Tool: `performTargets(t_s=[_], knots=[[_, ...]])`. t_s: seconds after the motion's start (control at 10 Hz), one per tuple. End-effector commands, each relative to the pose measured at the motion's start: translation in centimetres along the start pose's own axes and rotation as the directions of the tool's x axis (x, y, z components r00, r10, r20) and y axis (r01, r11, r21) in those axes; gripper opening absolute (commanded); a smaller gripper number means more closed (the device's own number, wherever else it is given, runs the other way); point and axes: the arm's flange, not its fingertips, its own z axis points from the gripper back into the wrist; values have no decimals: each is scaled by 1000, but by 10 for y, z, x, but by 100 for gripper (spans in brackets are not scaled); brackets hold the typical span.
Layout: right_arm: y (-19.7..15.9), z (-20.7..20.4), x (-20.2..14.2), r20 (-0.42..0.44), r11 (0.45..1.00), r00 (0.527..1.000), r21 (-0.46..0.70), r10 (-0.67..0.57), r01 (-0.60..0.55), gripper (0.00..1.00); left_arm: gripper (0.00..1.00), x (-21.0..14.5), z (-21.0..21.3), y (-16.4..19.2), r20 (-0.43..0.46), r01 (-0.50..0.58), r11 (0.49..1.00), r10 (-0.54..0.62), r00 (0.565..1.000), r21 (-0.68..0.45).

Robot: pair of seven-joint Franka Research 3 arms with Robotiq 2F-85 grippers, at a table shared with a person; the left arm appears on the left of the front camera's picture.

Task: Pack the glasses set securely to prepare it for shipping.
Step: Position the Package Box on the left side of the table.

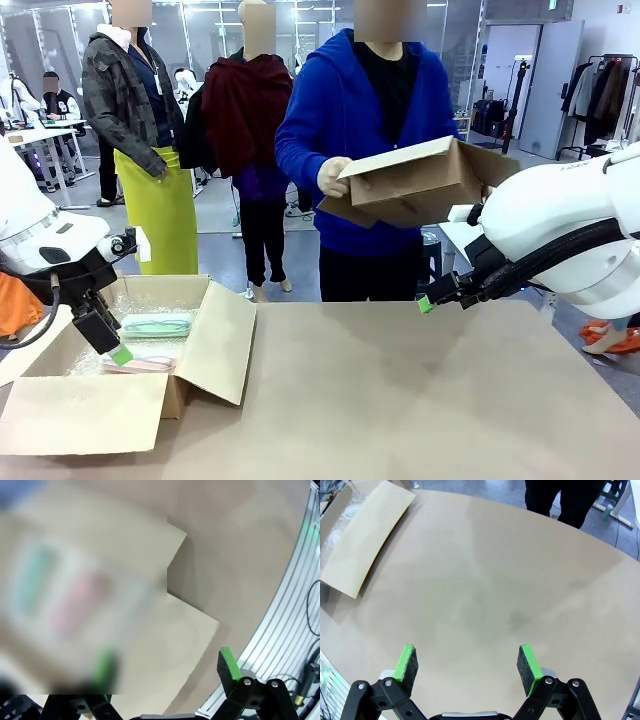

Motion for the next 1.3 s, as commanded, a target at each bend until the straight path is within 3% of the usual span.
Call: performTargets(t_s=[0.0,1.2], knots=[[4,2,2,-1,1000,1000,-3,-21,21,100,100,-1,3,-3,-12,-8,1000,8,1000,11],[4,2,2,-1,1000,1000,-3,-21,21,100,100,-1,3,-3,-12,-8,1000,8,1000,11]])
